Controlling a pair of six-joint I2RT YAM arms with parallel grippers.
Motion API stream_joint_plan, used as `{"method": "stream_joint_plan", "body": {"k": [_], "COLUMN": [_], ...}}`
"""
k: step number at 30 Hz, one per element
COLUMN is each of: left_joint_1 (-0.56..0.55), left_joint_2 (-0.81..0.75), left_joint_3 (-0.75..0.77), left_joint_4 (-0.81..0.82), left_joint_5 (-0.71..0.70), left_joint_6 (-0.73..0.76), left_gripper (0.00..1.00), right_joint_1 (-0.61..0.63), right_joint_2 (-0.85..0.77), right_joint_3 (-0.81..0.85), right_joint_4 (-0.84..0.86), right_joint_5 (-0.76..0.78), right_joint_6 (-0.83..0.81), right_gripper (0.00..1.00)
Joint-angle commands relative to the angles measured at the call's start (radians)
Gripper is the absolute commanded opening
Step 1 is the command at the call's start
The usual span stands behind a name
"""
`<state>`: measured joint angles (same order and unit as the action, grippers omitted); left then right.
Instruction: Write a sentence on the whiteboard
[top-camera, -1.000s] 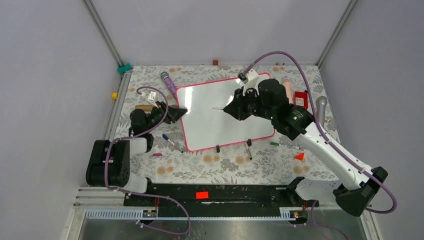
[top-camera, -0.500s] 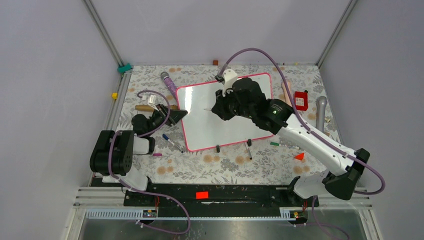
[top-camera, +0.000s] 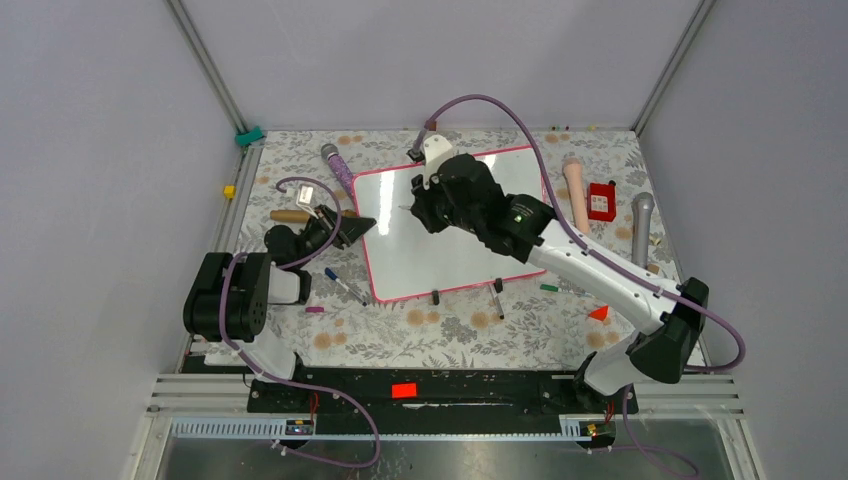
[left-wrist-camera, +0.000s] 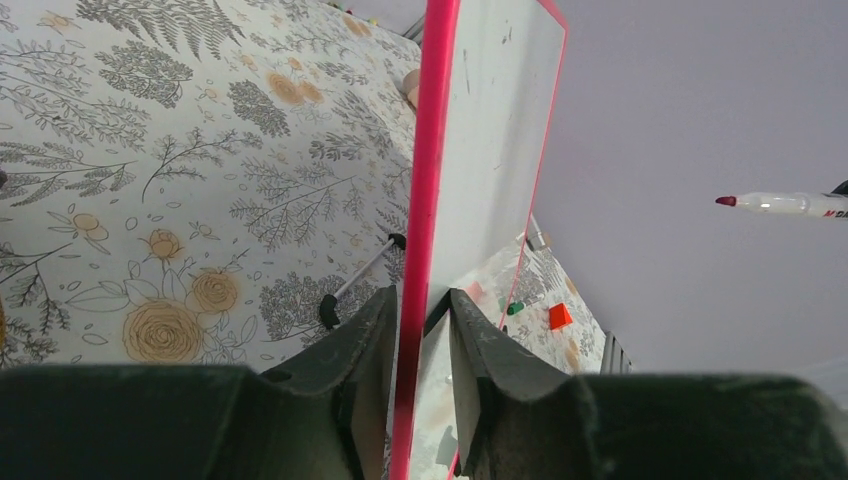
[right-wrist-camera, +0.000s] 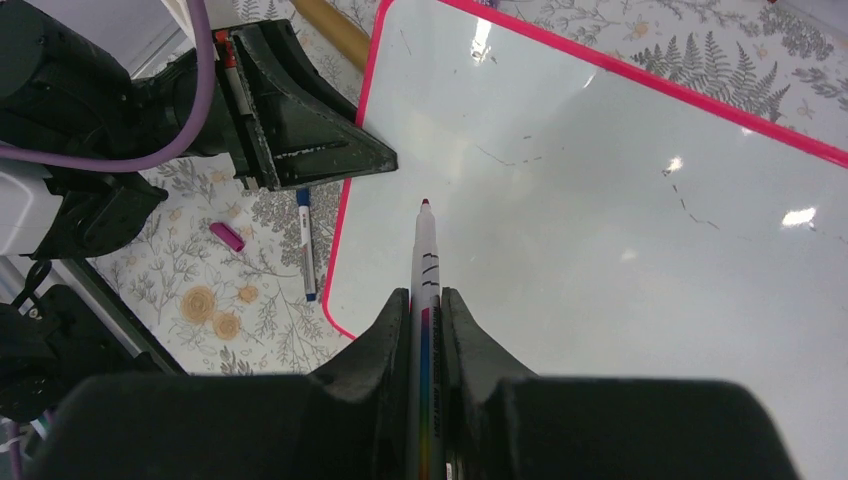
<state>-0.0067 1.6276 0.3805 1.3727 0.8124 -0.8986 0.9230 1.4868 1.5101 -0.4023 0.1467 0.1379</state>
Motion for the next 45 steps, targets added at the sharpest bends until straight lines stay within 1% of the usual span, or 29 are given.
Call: {"method": "stream_joint_plan", "body": {"k": [1,4,6,7,8,11,14,25,28,31,33,36,38,42,45], "left_joint_1": [-0.003,-0.003,-0.002,-0.003,-0.003,-0.004,-0.004,-0.007,-0.009,-0.013,-0.016,-0.023,-0.028,-0.030,-0.030], "left_joint_2": [0.033,0.020,0.021,0.025,0.031,0.039,0.033,0.023,0.013,0.011,0.008,0.002,0.000,0.004,0.004], "left_joint_3": [0.058,0.045,0.047,0.052,0.057,0.064,0.053,0.014,0.012,0.012,0.012,0.010,0.010,0.011,0.011], "left_joint_4": [0.092,0.092,0.091,0.092,0.092,0.092,0.093,0.088,0.086,0.085,0.085,0.082,0.081,0.080,0.080], "left_joint_5": [0.034,0.024,0.028,0.034,0.043,0.059,0.054,0.086,0.084,0.082,0.081,0.078,0.073,0.072,0.071], "left_joint_6": [-0.017,0.006,0.008,0.004,0.002,0.003,0.019,0.073,0.080,0.085,0.087,0.098,0.105,0.106,0.108], "left_gripper": [0.24,0.20,0.14,0.08,0.00,0.00,0.00,0.00,0.00,0.00,0.00,0.00,0.00,0.00,0.00], "right_joint_1": [0.017,0.029,0.044,0.052,0.058,0.069,0.072,0.073,0.073,0.074,0.074,0.074,0.074,0.074,0.074], "right_joint_2": [0.056,0.098,0.120,0.128,0.138,0.165,0.177,0.213,0.243,0.252,0.237,0.206,0.199,0.229,0.243], "right_joint_3": [0.101,0.153,0.173,0.180,0.186,0.203,0.208,0.239,0.264,0.264,0.226,0.138,0.108,0.157,0.173], "right_joint_4": [0.058,0.032,0.024,0.022,0.022,0.026,0.051,0.110,0.113,0.118,0.168,0.260,0.299,0.246,0.249], "right_joint_5": [0.009,0.030,0.065,0.090,0.113,0.179,0.190,0.137,0.220,0.208,0.204,0.139,0.107,0.084,0.102], "right_joint_6": [-0.062,-0.070,-0.083,-0.089,-0.096,-0.098,-0.101,-0.133,-0.113,-0.120,-0.110,-0.133,-0.133,-0.132,-0.133], "right_gripper": [0.00,0.00,0.00,0.00,0.00,0.00,0.00,0.00,0.00,0.00,0.00,0.00,0.00,0.00,0.00]}}
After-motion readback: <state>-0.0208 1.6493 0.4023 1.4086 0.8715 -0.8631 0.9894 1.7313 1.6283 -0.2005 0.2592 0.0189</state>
